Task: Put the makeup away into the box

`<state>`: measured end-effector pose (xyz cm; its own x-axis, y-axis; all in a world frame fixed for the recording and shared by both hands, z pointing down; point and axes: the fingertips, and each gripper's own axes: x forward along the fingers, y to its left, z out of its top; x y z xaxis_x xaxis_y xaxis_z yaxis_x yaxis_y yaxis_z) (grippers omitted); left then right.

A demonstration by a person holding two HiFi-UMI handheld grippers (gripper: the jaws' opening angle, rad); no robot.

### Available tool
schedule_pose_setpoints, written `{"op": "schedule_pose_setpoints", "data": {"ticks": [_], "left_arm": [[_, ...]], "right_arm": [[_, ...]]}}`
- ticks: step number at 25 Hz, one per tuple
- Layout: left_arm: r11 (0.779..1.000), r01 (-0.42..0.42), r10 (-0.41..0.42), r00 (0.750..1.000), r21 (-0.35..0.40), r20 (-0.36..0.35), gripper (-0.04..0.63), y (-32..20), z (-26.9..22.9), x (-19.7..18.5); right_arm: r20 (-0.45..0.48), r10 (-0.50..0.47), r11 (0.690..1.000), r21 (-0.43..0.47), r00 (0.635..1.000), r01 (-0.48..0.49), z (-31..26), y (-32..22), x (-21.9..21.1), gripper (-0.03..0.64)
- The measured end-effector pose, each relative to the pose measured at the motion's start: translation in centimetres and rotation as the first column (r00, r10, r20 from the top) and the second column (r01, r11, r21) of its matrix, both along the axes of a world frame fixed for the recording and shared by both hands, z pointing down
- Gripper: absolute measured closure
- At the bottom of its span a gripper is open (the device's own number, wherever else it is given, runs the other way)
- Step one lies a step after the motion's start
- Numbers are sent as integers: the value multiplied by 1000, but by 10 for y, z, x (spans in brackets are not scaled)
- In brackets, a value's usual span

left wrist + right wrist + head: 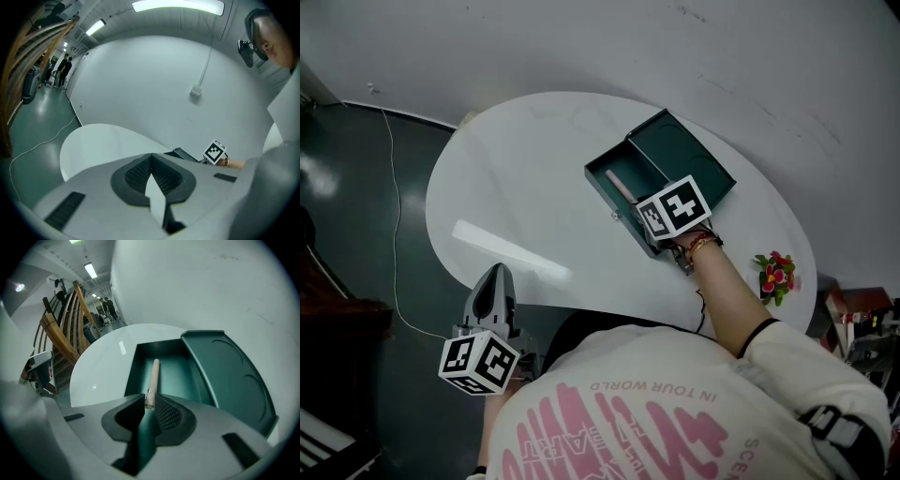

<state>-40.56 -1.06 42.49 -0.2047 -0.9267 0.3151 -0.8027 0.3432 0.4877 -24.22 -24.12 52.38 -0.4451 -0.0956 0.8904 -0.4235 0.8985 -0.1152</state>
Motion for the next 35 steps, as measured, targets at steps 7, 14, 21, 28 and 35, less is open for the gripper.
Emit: {"op": "schedule_pose_setpoints", "data": {"ticks": [7,14,21,28,35], "left_arm": [[999,39,-39,999,-13,-8,592,8,5,-6],[999,45,-45,999,-2,-27,592,7,4,-2],[999,46,-46,998,0,-31,592,4,2,3],[998,62,-61,997,26,-46,592,2,-5,4],[997,69,-68,996,32,-55,592,2,-10,8]], "right_arm": [[-74,-19,1000,9,997,20,16,-3,-1,552],[-101,-33,999,-9,994,32,25,-2,4,551],[-141,-43,999,-26,989,40,31,1,6,549],[-162,-38,998,-60,986,28,36,-1,6,549],[-162,-32,997,-68,986,21,36,0,8,546]]}}
